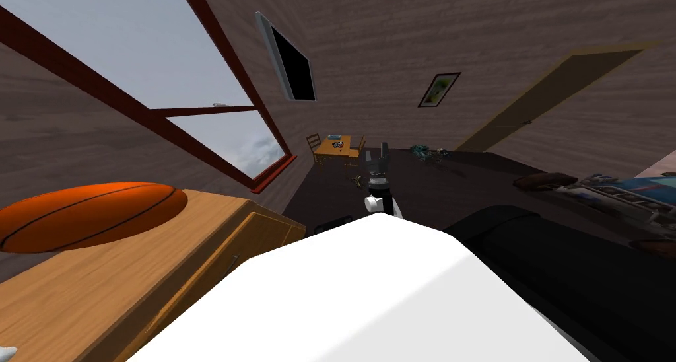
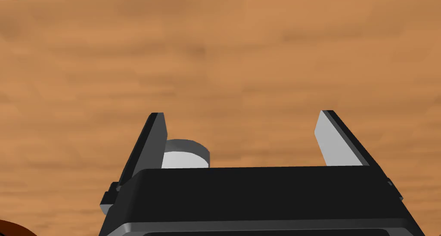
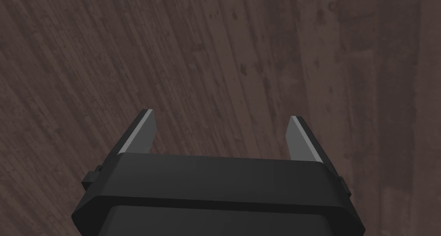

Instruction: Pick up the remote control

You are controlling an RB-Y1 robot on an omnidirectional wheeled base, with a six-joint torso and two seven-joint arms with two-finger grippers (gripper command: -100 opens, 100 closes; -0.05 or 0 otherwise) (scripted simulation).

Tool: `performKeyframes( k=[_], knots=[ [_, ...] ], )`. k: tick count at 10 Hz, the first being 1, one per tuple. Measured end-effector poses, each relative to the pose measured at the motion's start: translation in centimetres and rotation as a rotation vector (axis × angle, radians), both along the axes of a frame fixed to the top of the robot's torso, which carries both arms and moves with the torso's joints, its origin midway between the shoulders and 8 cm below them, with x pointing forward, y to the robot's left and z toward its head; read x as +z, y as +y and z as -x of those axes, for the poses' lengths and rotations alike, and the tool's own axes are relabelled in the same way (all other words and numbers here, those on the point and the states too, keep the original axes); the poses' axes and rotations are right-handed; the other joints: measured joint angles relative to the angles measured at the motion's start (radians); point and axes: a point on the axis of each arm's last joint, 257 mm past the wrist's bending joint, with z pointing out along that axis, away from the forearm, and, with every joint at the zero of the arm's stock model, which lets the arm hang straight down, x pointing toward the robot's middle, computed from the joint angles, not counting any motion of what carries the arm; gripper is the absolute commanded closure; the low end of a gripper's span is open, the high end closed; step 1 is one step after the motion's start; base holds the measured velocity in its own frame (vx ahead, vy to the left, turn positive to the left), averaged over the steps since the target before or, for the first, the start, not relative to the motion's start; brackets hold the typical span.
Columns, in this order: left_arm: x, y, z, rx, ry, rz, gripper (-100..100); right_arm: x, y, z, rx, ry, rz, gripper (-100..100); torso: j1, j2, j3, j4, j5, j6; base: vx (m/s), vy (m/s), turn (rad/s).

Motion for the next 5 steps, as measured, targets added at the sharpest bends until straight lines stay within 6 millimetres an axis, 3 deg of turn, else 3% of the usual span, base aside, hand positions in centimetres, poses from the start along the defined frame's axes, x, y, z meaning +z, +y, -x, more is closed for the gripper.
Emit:
performKeyframes(
  k=[1,3,4,5],
  knots=[
    [0.1,0.0,0.2,0.026,0.000,0.001,-100,0.0,0.0,0.0,0.000,0.000,0.000,0,0.004,0.000,0.000,0.000,0.001,-0.001,0.108,0.322,-0.317],
    [-0.2,-0.2,0.6,0.070,-0.003,0.013,-100,0.0,0.0,0.0,0.000,0.000,0.000,0,0.003,-0.001,0.000,0.000,0.002,-0.001,0.074,0.250,-0.204],
    [-0.7,-0.4,0.7,0.086,-0.005,0.024,-100,0.0,0.0,0.0,0.000,0.000,0.000,0,0.000,0.000,0.000,0.000,0.001,-0.001,0.070,0.197,-0.135],
    [-1.1,-0.8,0.8,0.102,-0.005,0.039,-100,0.0,0.0,0.0,0.000,0.000,0.000,0,-0.003,0.000,0.000,0.000,0.000,-0.001,0.032,0.087,-0.037]
  ],
)
